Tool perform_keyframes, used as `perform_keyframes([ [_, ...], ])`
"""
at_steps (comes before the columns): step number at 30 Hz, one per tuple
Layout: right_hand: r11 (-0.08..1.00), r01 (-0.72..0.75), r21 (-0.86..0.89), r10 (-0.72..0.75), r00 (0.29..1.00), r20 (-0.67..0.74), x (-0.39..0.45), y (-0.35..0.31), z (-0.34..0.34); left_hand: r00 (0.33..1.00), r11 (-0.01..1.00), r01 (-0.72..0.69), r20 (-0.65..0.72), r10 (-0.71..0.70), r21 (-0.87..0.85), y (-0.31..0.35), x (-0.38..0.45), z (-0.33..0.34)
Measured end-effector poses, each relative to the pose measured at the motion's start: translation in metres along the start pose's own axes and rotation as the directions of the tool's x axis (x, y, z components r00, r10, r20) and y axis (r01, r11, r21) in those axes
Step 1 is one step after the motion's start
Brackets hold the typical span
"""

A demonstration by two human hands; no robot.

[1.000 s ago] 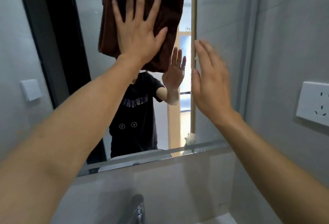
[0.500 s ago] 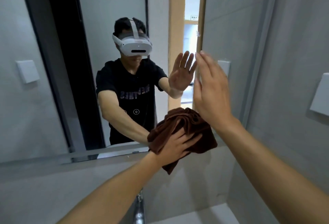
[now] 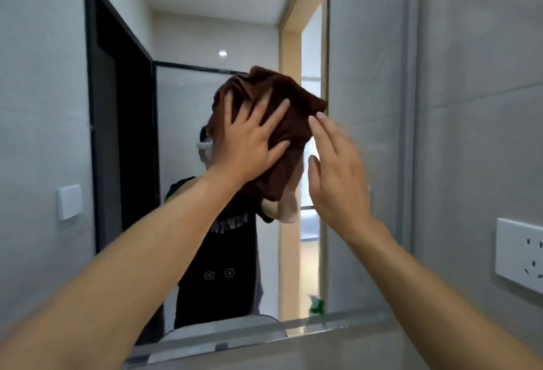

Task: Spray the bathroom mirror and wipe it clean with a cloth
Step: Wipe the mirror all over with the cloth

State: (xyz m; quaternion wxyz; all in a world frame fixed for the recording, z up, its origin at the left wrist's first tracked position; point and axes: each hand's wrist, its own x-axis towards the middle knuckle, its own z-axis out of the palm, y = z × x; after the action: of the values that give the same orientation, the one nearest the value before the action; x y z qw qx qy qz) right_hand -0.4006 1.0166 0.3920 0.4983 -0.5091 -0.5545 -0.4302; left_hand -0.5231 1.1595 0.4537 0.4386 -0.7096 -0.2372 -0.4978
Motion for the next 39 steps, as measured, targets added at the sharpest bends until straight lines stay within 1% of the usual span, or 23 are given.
perform_keyframes([
  [2,1.0,0.015,-0.016,-0.015,0.999,-0.045,0.015,-0.002,0.0,0.992,0.991,0.125,-0.001,-0.125,0.052,-0.019,0.035,-0.008],
  [4,1.0,0.013,-0.02,-0.014,0.997,-0.076,0.026,-0.004,-0.002,0.975,0.971,0.224,-0.005,-0.224,0.088,-0.02,0.059,-0.009],
  [6,1.0,0.0,-0.01,-0.001,0.997,-0.079,0.029,-0.001,-0.004,0.961,0.955,0.277,-0.003,-0.278,0.108,-0.008,0.065,-0.007],
  [8,1.0,-0.011,-0.018,0.01,0.998,-0.069,0.024,0.01,-0.001,0.96,0.956,0.274,0.018,-0.278,0.104,0.013,0.054,-0.002],
  [9,1.0,-0.017,-0.022,0.016,0.998,-0.062,0.017,0.016,0.001,0.968,0.965,0.243,0.038,-0.247,0.1,0.027,0.042,0.002],
  [11,0.999,-0.05,-0.015,0.05,0.998,-0.038,-0.001,0.028,0.007,0.987,0.988,0.139,0.069,-0.144,0.07,0.065,0.006,0.014],
  [14,0.988,-0.152,-0.001,0.152,0.988,0.012,-0.039,0.043,0.016,0.997,0.997,0.008,0.081,-0.002,-0.075,0.134,-0.07,0.036],
  [16,0.98,-0.199,-0.014,0.199,0.978,0.068,-0.07,0.052,0.021,0.987,0.98,-0.086,0.116,0.108,-0.179,0.174,-0.13,0.052],
  [18,0.973,-0.226,-0.038,0.229,0.965,0.126,-0.1,0.062,0.024,0.953,0.943,-0.238,0.133,0.274,-0.235,0.201,-0.188,0.068],
  [20,0.966,-0.252,-0.057,0.258,0.952,0.165,-0.124,0.073,0.023,0.901,0.9,-0.367,0.15,0.407,-0.237,0.216,-0.236,0.079],
  [22,0.954,-0.288,-0.08,0.298,0.933,0.2,-0.142,0.08,0.02,0.865,0.861,-0.425,0.156,0.477,-0.278,0.222,-0.265,0.086],
  [24,0.948,-0.305,-0.095,0.318,0.922,0.22,-0.151,0.082,0.017,0.846,0.837,-0.45,0.15,0.512,-0.312,0.223,-0.275,0.092],
  [28,0.95,-0.299,-0.087,0.311,0.926,0.212,-0.145,0.081,0.01,0.834,0.797,-0.47,0.105,0.542,-0.38,0.209,-0.251,0.091],
  [31,0.961,-0.261,-0.091,0.274,0.944,0.185,-0.118,0.08,0.005,0.86,0.818,-0.433,0.098,0.501,-0.379,0.187,-0.197,0.084],
  [35,0.972,-0.218,-0.09,0.228,0.967,0.115,-0.073,0.074,-0.002,0.938,0.901,-0.321,0.034,0.345,-0.29,0.138,-0.082,0.061],
  [37,0.979,-0.188,-0.075,0.194,0.979,0.07,-0.051,0.07,-0.007,0.962,0.943,-0.27,-0.008,0.274,-0.196,0.108,-0.025,0.043],
  [39,0.986,-0.15,-0.073,0.153,0.988,0.032,-0.033,0.069,-0.009,0.984,0.979,-0.177,-0.026,0.176,-0.098,0.079,0.02,0.034],
])
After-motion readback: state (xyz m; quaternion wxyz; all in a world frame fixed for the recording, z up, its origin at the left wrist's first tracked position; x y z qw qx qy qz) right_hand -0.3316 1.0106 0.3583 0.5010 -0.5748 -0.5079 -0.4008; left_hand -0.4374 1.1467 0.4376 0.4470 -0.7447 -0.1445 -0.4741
